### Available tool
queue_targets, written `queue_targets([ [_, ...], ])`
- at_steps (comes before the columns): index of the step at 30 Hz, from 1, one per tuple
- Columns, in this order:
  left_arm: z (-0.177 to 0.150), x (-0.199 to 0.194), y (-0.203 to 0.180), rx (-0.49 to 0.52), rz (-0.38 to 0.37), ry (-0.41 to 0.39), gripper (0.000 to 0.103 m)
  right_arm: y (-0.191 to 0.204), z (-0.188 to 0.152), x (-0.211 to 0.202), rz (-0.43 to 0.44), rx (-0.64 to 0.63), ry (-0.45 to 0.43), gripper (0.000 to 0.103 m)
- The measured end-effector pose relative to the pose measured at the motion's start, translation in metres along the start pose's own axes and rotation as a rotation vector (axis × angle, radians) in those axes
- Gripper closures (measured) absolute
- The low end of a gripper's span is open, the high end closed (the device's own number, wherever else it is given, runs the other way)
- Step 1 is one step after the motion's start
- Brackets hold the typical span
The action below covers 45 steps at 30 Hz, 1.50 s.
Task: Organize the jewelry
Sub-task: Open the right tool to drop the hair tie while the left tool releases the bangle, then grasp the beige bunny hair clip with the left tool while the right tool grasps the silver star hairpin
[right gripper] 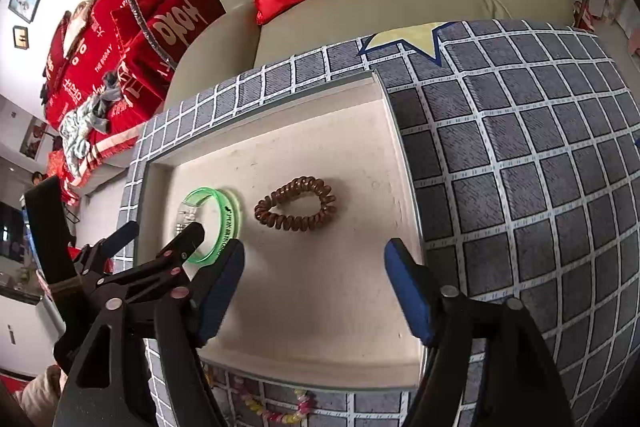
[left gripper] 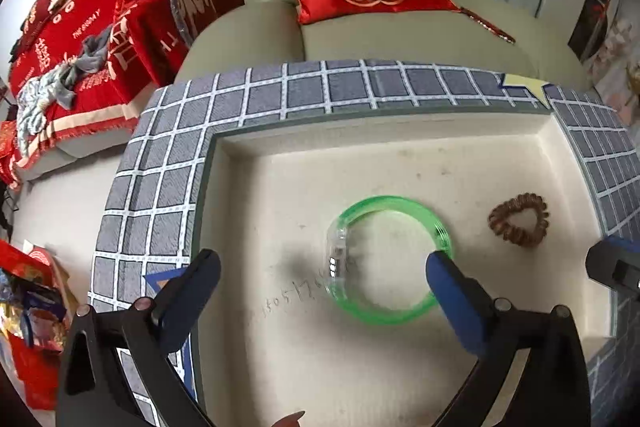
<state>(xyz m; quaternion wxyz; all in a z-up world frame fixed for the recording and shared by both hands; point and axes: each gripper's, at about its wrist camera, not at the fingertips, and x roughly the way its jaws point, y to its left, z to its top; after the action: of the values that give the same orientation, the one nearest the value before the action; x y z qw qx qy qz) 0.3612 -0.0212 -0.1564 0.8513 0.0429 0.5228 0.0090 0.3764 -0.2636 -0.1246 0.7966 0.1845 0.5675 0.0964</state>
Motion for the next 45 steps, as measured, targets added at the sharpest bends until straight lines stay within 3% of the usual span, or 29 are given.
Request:
queue_targets([
  [4, -0.005, -0.003, -0.002, 0.022, 0.019, -0.029, 0.0, 0.0, -0.006, -0.012, 0.045, 0.025, -0.023, 0.016],
  [6, -0.009, -0.009, -0.001, 0.037, 0.026, -0.047, 0.0, 0.003, -0.011, -0.023, 0.068, 0.026, -0.057, 0.0],
  [11, -0.027, -0.024, 0.014, 0.034, -0.003, -0.066, 0.0, 0.014, -0.029, -0.048, 0.08, -0.013, -0.12, 0.0],
  [19, -0.081, -0.056, 0.051, -0.001, -0.035, -0.01, 0.0, 0.015, -0.069, -0.066, 0.077, 0.004, -0.035, 0.0],
  [25, -0.136, -0.089, 0.054, 0.0, -0.022, 0.02, 0.0, 0.009, -0.117, -0.071, 0.023, 0.015, 0.032, 0.0],
  [29, -0.17, -0.09, 0.052, 0.032, -0.029, 0.069, 0.0, 0.008, -0.156, -0.069, -0.005, 0.011, 0.094, 0.0],
  [34, -0.202, -0.082, 0.05, 0.01, -0.038, 0.137, 0.0, 0.015, -0.205, -0.065, -0.053, -0.048, 0.155, 0.0],
  [37, -0.21, -0.081, 0.047, 0.014, -0.038, 0.147, 0.0, 0.028, -0.231, -0.063, -0.08, -0.146, 0.178, 0.0],
  [45, -0.217, -0.081, 0.043, 0.067, -0.061, 0.134, 0.0, 0.059, -0.254, -0.048, -0.108, -0.341, 0.23, 0.0],
])
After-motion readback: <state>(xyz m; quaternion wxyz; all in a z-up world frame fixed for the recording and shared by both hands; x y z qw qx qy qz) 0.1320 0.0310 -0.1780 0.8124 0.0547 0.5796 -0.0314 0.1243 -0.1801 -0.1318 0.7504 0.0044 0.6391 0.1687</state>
